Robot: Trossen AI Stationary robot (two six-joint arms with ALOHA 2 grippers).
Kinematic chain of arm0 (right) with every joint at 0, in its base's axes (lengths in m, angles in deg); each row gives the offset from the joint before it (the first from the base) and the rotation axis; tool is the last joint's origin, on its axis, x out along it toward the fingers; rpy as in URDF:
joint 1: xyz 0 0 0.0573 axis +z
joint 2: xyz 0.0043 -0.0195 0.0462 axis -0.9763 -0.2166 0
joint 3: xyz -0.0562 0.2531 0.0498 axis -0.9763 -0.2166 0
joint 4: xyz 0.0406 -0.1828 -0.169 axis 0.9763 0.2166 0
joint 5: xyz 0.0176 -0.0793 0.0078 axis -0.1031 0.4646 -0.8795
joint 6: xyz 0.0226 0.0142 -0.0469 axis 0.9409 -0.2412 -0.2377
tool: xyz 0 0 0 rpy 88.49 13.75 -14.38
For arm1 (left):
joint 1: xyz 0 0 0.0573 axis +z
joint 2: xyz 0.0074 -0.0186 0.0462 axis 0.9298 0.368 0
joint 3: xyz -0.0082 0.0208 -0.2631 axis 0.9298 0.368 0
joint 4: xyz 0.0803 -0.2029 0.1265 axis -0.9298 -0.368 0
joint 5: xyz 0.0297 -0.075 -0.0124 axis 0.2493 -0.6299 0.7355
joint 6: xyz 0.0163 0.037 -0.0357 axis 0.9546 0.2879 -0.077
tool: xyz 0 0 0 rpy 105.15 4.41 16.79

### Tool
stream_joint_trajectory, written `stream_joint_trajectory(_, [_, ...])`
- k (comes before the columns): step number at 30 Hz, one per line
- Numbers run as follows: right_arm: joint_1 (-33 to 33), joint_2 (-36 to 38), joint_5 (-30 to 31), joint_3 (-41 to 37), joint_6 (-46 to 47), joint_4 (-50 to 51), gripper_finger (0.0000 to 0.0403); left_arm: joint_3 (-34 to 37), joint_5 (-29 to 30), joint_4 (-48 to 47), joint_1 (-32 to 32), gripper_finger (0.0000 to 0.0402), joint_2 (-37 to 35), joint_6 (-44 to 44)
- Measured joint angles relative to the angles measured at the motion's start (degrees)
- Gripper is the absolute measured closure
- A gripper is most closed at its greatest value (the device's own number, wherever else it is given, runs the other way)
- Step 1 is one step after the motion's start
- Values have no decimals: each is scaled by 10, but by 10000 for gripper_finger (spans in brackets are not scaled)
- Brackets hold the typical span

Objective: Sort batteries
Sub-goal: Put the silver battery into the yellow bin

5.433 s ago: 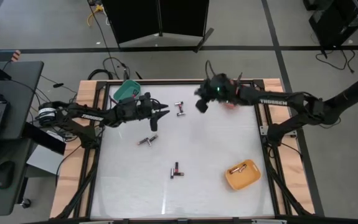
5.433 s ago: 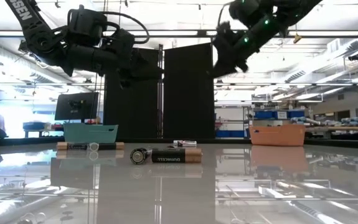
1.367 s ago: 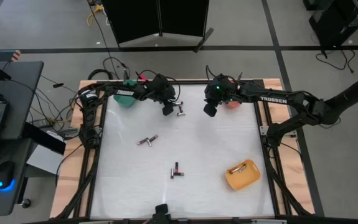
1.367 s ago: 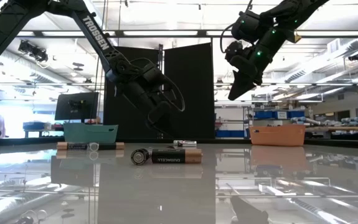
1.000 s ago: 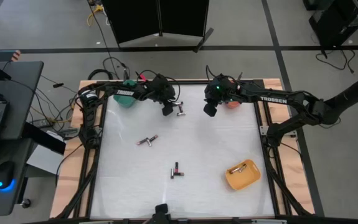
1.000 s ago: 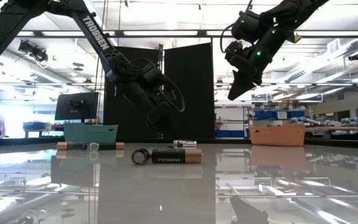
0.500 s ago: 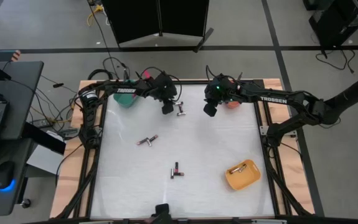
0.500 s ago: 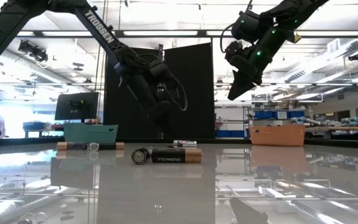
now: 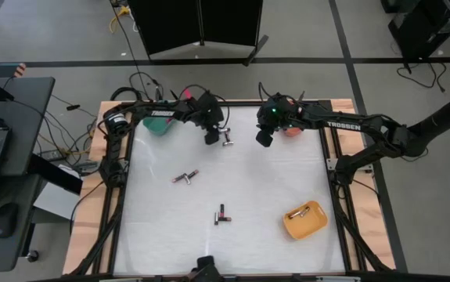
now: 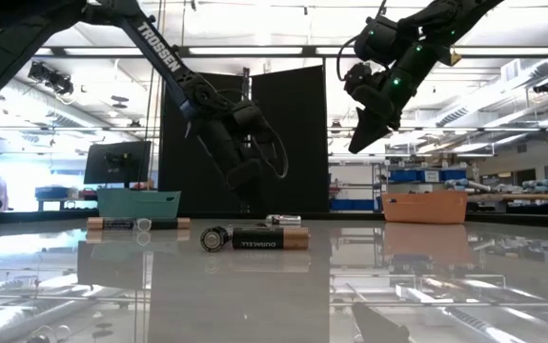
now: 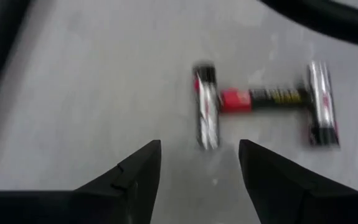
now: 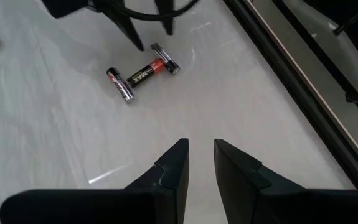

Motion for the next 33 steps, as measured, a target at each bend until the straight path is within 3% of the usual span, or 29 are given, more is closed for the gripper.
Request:
stream_joint_trajectory(19, [3,0,-5,0,-4,-1,316,-18,22,19,-11,208,29,29])
stream_joint_trajectory(33, [3,0,-5,0,-4,-1,320,-18,64,24,-11,355,29,57])
